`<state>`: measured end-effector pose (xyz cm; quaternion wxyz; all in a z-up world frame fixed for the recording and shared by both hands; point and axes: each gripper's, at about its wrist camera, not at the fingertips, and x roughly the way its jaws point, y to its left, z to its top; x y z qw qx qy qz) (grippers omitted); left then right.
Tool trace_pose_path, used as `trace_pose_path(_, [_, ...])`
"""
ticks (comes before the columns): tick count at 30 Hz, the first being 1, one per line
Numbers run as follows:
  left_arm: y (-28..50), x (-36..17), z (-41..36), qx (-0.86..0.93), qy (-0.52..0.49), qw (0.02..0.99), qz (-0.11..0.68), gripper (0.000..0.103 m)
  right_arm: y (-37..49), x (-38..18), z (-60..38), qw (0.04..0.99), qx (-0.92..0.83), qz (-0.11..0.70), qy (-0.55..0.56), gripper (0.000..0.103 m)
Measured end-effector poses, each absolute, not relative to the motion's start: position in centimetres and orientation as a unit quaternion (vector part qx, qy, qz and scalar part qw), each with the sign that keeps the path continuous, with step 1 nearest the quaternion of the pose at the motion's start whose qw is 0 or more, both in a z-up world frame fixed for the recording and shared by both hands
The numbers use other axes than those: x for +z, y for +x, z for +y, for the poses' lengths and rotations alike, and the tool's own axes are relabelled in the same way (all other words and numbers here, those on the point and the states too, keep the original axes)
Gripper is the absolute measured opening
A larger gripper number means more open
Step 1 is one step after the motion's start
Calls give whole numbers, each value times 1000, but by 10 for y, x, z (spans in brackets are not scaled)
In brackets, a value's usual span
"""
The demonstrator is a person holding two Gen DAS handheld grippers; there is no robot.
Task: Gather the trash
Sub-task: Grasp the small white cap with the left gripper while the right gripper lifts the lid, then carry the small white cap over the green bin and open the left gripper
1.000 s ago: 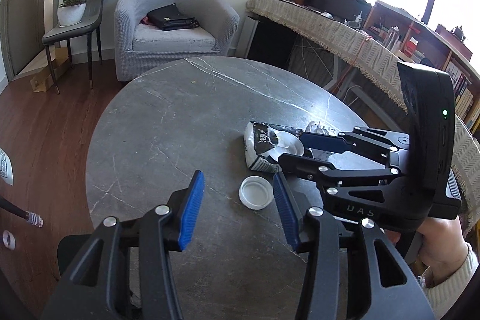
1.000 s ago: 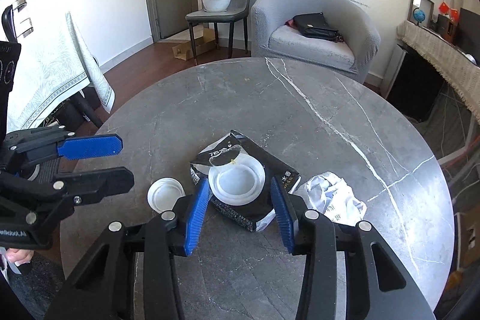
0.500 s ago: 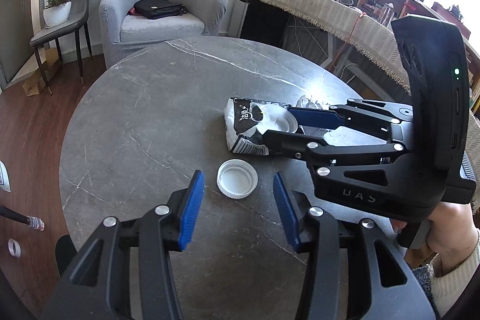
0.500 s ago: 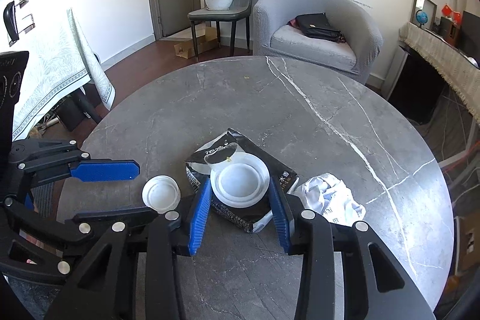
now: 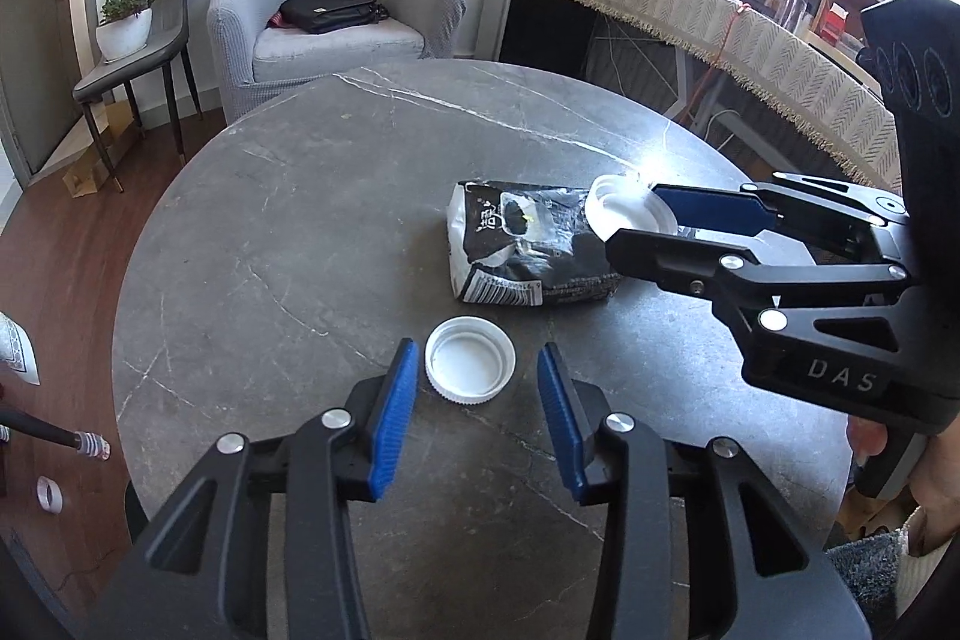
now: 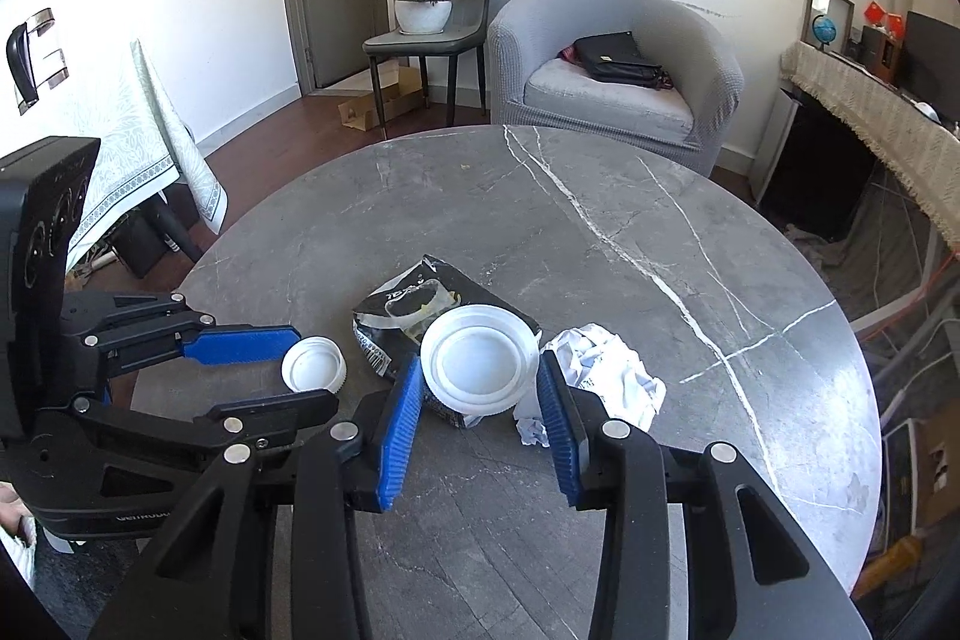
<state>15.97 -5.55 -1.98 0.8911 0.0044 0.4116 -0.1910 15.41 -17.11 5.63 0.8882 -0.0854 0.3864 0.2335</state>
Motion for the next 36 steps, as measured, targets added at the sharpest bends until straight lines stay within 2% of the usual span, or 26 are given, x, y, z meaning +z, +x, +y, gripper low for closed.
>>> trace_pose_path(1, [160,-20,-56,-192,7,891,412,33,154,57,-171,889,234,385,-84,39])
trace_pose_path(20, [152,0,5,-151,-38,910,385,32,156,67,-117,885,267,371,-93,39])
trace_pose_path(36, [136,1,103,-84,-68,915,390,32,159,69,-30,868,319,365,-105,39])
